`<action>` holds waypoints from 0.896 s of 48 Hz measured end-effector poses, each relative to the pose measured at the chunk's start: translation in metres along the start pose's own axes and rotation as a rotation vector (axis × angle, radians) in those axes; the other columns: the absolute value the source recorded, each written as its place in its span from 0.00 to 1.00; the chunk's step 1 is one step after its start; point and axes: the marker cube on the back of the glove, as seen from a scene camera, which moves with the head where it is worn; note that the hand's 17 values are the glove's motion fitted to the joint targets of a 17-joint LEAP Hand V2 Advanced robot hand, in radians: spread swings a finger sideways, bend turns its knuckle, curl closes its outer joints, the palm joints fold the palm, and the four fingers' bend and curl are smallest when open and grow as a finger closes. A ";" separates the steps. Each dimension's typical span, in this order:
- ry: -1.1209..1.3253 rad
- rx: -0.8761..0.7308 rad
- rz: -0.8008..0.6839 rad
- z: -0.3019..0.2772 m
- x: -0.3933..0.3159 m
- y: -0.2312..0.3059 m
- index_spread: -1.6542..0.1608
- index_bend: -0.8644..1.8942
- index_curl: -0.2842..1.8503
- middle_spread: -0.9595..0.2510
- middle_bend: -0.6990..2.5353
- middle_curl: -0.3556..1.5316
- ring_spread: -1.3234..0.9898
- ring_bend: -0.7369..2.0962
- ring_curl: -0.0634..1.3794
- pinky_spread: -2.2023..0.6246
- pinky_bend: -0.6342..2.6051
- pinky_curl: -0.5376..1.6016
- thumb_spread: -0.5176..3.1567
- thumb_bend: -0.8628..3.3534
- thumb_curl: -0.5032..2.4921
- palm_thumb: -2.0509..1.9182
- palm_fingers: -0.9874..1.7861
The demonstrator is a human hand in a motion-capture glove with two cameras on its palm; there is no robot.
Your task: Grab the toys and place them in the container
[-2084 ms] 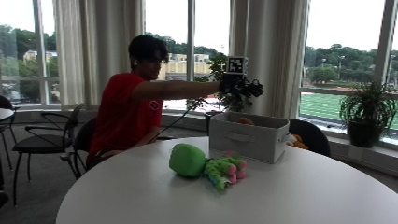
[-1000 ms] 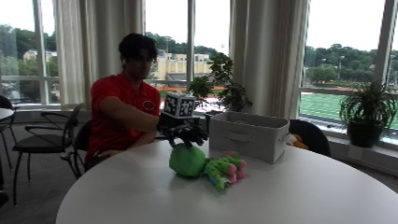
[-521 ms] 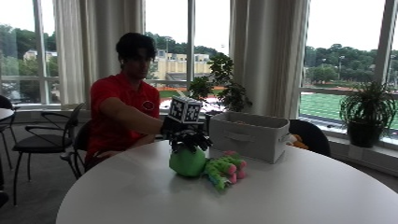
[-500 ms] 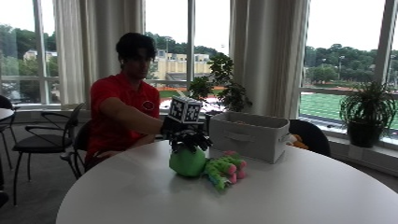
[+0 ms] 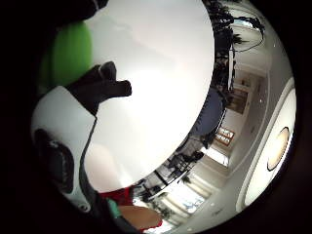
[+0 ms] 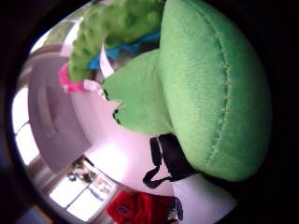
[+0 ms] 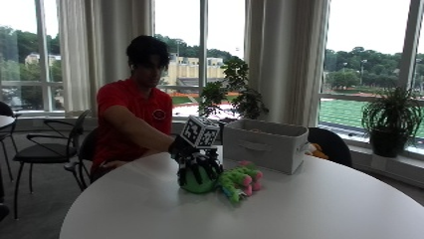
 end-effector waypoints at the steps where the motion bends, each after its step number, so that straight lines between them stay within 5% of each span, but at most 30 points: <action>1: 0.012 -0.001 -0.002 0.000 -0.002 0.000 0.71 0.36 0.24 0.72 0.27 0.34 0.55 0.45 0.22 0.79 0.61 0.44 0.44 0.20 0.29 0.55 0.37; 12: 0.068 0.006 0.003 -0.003 -0.010 -0.014 0.69 0.37 0.23 0.70 0.27 0.34 0.54 0.51 0.26 0.76 0.62 0.43 0.45 0.21 0.30 0.58 0.37; 29: 0.012 0.193 -0.010 -0.007 0.003 -0.013 0.68 0.38 0.27 0.57 0.34 0.40 0.44 0.58 0.29 0.69 0.56 0.40 0.47 0.22 0.33 0.63 0.57; 43: 0.008 0.256 -0.024 -0.018 -0.013 0.013 0.67 0.39 0.30 0.47 0.36 0.45 0.38 0.60 0.32 0.65 0.54 0.40 0.39 0.23 0.38 0.68 0.65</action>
